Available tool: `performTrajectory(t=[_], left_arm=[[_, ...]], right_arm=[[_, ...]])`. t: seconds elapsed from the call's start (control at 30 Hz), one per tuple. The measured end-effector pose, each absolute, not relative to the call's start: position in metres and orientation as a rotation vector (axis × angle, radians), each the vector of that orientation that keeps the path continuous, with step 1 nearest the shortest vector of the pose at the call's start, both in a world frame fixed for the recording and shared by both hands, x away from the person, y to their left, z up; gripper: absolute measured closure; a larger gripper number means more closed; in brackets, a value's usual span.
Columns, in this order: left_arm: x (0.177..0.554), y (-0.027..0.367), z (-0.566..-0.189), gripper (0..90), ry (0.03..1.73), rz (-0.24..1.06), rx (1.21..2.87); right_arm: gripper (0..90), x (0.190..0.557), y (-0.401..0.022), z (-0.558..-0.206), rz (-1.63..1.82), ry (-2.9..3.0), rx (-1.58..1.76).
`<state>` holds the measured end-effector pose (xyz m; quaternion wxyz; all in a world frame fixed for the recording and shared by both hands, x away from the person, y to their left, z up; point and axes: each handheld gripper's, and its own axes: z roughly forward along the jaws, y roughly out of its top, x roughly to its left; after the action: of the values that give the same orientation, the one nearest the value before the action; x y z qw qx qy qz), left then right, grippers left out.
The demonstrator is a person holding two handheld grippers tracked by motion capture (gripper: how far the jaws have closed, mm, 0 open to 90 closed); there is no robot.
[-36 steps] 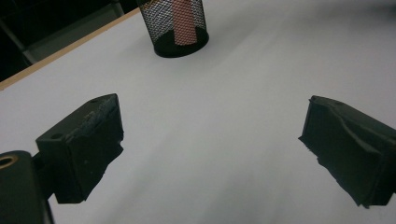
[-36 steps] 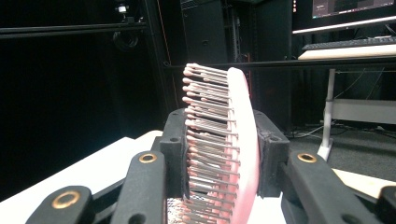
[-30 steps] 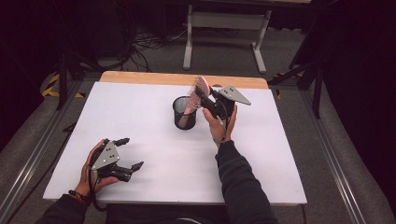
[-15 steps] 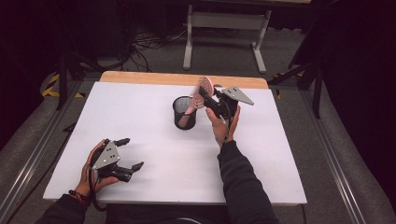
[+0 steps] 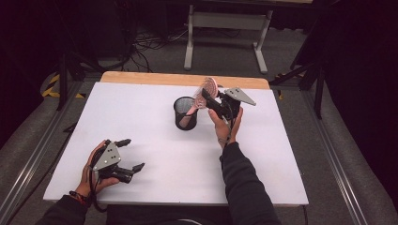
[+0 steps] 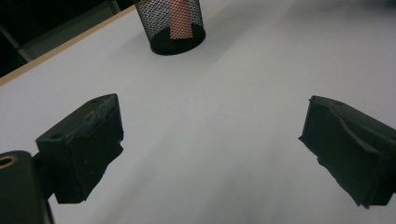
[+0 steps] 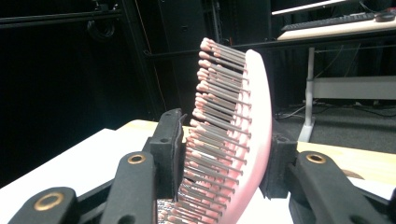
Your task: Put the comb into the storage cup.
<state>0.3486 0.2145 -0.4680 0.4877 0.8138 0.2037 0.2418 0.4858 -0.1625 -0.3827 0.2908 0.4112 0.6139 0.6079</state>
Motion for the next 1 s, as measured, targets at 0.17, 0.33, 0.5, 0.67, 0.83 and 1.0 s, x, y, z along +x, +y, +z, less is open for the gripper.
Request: performTrajectory(t=[0.17, 0.33, 0.5, 0.67, 0.83, 1.0], left_arm=[[0.3488, 0.2146, -0.4680, 6.2, 0.496, 0.587, 1.978], [0.3486, 0.2144, -0.4680, 6.2, 0.493, 0.589, 1.982], [0.3487, 0.2143, -0.4681, 6.2, 0.492, 0.587, 1.985], [0.3488, 0.2143, -0.4681, 6.2, 0.492, 0.589, 1.986], [0.3487, 0.2143, -0.4681, 6.2, 0.492, 0.588, 1.987], [0.3488, 0.2139, -0.4684, 6.2, 0.492, 0.588, 1.989]], right_arm=[[56.8, 0.4863, -0.1637, -0.3852, 1.612, 1.643, 1.103], [53.8, 0.4860, -0.1630, -0.3869, 1.605, 1.648, 1.103], [52.3, 0.4869, -0.1626, -0.3896, 1.587, 1.662, 1.111], [51.5, 0.4868, -0.1626, -0.3895, 1.587, 1.667, 1.107], [48.2, 0.4863, -0.1615, -0.3896, 1.572, 1.670, 1.108], [46.3, 0.4858, -0.1620, -0.3899, 1.572, 1.680, 1.104]])
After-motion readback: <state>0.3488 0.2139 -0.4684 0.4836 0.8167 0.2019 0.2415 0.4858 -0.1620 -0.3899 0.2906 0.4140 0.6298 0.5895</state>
